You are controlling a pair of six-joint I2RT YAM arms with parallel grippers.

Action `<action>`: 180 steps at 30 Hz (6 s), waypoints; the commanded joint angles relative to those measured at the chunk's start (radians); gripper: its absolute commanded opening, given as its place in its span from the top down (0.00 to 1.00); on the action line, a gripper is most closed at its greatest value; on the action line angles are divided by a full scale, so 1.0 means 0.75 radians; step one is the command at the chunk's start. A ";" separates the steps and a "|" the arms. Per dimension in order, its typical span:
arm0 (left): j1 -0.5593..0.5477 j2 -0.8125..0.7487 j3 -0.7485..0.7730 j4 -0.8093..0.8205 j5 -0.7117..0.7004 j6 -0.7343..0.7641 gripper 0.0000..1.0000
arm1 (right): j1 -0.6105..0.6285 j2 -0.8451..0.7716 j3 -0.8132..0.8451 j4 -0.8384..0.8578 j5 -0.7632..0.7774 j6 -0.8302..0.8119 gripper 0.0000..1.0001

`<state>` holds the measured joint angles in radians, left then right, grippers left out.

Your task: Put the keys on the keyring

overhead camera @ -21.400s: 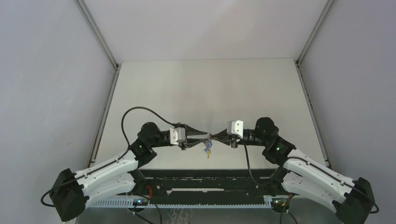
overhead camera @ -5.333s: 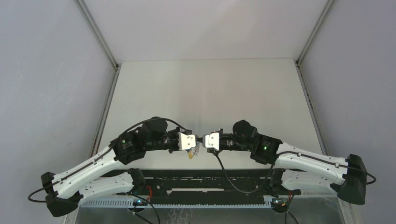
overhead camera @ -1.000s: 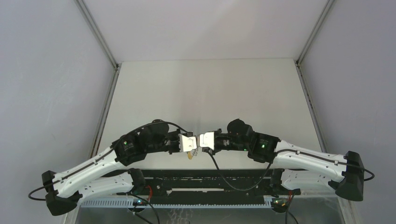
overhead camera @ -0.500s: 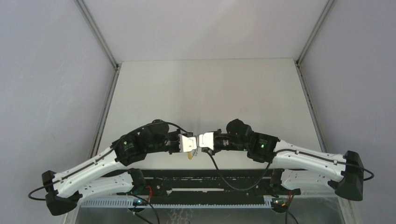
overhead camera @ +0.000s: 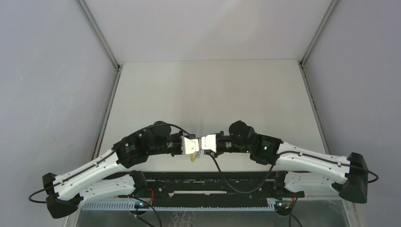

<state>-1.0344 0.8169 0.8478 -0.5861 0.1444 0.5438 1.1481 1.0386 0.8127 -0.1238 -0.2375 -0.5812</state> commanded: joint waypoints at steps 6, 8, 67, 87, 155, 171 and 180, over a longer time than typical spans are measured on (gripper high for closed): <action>-0.010 -0.024 -0.018 0.068 0.047 0.026 1.00 | 0.013 0.003 0.070 0.052 0.001 0.003 1.00; -0.010 -0.022 -0.018 0.068 0.043 0.026 1.00 | 0.014 -0.003 0.070 0.051 0.003 0.006 1.00; 0.213 -0.189 -0.013 0.111 -0.640 -0.175 1.00 | -0.223 0.805 0.095 0.064 0.278 0.644 1.00; 0.213 -0.219 -0.041 0.158 -0.647 -0.173 1.00 | -0.240 0.792 0.052 0.192 0.231 0.623 1.00; 0.462 -0.299 -0.042 0.220 -1.034 -0.297 1.00 | -0.218 1.386 1.042 -1.074 0.200 0.445 0.85; 0.465 -0.288 -0.044 0.223 -1.001 -0.296 1.00 | -0.210 1.413 1.069 -1.110 0.214 0.445 0.90; 0.465 -0.287 -0.043 0.221 -0.990 -0.296 1.00 | -0.203 1.432 1.115 -1.123 0.208 0.446 0.88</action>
<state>-0.6933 0.6022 0.8150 -0.4801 -0.6132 0.3393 0.9890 2.0953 1.6001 -0.9611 -0.0868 -0.2333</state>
